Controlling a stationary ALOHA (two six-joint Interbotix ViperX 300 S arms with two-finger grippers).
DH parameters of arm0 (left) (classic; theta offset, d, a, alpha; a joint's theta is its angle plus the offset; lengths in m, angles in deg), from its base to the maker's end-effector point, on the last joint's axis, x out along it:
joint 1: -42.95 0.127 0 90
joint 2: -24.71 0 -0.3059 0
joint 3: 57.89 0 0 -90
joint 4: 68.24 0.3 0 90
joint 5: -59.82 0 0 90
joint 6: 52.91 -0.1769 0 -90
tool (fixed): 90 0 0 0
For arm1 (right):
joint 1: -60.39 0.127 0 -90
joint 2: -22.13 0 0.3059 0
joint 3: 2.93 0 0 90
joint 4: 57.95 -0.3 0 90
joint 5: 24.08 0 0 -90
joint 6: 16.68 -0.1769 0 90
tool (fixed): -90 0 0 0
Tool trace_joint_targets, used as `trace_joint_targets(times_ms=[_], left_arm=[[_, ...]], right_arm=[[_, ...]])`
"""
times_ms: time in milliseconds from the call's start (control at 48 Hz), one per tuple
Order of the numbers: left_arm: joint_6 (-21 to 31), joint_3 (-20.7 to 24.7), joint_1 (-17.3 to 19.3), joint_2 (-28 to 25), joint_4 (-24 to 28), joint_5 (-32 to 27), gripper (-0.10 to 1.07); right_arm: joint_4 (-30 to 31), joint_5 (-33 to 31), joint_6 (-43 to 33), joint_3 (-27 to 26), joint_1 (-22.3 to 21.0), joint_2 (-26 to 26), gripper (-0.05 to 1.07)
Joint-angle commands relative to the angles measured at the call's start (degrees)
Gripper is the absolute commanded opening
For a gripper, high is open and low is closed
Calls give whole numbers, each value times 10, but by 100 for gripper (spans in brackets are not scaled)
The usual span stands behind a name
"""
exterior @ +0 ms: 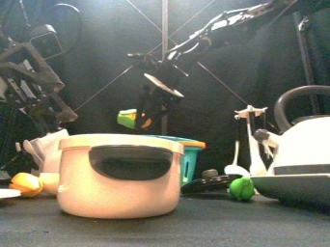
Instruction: Place corn into basket
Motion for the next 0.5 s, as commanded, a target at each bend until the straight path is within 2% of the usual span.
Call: trace_joint_targets(times_ms=[0,146,271,479], left_arm=[[0,12,1,1,-2,2,97],[-1,13,1,1,-8,2,97],[-1,12,1,2,-8,2,97],[-2,11,1,1,-8,2,97]], right_arm=[[4,-2,-2,-5,-6,-35,60],[13,2,0,-11,-33,-40,60],[22,13,0,-13,-72,-35,60],[-1,65,-2,-13,-129,-10,63]])
